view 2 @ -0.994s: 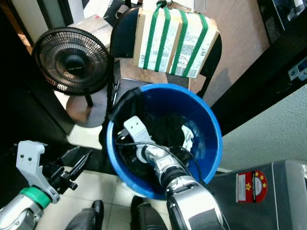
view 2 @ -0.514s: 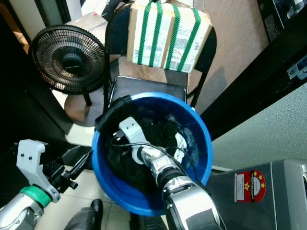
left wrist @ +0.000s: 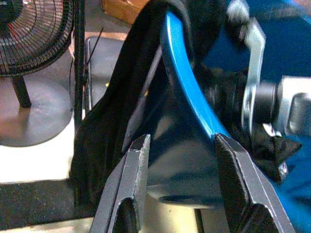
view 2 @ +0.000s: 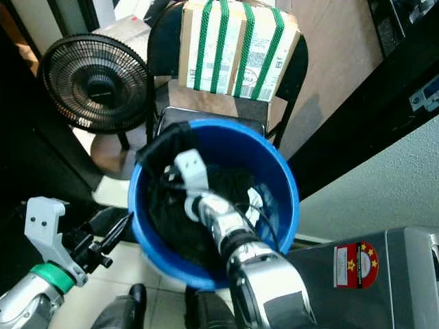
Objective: Clothes washing
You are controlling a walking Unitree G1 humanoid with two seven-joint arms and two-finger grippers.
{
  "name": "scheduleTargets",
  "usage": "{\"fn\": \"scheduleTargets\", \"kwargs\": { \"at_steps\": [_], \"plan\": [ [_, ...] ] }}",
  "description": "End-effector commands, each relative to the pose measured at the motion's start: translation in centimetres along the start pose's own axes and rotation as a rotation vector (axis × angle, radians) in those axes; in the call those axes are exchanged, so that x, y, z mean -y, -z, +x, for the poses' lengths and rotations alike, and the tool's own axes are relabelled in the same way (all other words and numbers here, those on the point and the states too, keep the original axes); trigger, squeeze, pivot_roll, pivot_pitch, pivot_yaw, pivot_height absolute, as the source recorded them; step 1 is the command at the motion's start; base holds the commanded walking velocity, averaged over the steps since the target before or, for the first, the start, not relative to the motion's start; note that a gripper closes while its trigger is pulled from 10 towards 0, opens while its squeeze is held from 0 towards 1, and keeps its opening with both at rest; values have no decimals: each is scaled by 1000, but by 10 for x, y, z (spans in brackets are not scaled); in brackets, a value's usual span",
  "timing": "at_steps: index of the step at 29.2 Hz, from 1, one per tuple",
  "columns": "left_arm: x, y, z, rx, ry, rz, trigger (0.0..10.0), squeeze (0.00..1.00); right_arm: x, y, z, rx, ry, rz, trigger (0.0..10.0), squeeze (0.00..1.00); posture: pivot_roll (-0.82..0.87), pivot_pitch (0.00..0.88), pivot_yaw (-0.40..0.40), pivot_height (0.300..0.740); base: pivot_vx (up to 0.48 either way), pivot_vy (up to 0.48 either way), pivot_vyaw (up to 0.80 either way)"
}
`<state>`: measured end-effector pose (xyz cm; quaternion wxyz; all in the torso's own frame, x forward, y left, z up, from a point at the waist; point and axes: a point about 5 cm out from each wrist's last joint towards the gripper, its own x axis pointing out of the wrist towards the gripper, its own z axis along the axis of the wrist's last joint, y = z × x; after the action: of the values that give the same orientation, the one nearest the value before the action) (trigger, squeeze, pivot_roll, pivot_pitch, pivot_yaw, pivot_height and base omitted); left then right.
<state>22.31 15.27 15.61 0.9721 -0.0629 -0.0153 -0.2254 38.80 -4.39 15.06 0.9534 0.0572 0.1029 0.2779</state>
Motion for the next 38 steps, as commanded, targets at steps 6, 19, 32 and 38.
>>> {"fn": "scheduleTargets", "kwargs": {
  "at_steps": [6,19,32,38],
  "plan": [
    [2,7,1,-15,0,-27,10000,0,13,-70,-1,310,57,209,0,0,82,357,-42,740,0,0,0],
    [1,6,9,7,3,-29,10000,0,19,-166,-19,651,12,367,0,0,84,312,-40,740,0,0,0],
    [0,6,14,25,4,-24,10000,0,17,-218,-37,827,-55,391,0,0,87,276,-38,740,0,0,0],
    [-2,4,16,34,2,-18,10000,0,21,-251,-56,951,-91,457,0,0,92,257,-38,740,0,0,0]
  ]
}}
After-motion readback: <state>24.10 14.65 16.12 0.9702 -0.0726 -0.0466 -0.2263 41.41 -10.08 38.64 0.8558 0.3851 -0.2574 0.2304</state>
